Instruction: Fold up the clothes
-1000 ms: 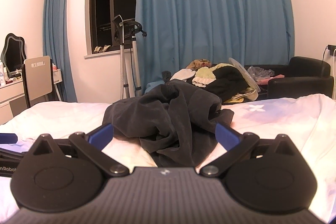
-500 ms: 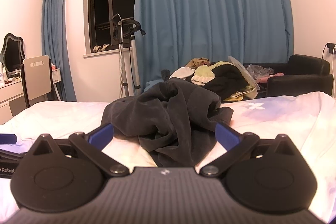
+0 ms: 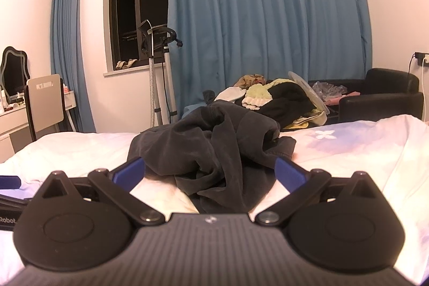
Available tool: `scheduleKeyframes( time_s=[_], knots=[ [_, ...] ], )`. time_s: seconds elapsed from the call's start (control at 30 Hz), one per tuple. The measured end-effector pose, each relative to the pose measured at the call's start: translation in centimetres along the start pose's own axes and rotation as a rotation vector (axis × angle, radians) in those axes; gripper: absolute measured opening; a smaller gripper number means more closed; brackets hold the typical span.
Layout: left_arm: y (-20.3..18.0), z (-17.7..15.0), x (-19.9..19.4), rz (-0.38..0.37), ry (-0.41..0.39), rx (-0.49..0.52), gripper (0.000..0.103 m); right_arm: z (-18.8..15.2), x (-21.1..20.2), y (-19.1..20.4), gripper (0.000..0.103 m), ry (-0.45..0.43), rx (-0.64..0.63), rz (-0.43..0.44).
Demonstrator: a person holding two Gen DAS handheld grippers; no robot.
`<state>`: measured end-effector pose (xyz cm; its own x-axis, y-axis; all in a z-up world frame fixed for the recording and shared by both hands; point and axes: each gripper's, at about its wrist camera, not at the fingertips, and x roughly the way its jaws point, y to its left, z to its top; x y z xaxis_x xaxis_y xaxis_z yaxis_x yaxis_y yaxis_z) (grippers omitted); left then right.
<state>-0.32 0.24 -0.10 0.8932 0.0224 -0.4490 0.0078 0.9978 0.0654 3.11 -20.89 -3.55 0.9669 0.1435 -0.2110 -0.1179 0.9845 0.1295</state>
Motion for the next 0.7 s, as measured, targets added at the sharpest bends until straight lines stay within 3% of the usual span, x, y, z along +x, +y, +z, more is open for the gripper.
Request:
scheduleKeyframes(
  time_s=[0.7],
  knots=[
    [-0.24,-0.29,-0.04,-0.019,-0.008,0.028,0.103,0.73,0.13,-0.53,0.103,0.015,0.026,-0.021]
  ],
)
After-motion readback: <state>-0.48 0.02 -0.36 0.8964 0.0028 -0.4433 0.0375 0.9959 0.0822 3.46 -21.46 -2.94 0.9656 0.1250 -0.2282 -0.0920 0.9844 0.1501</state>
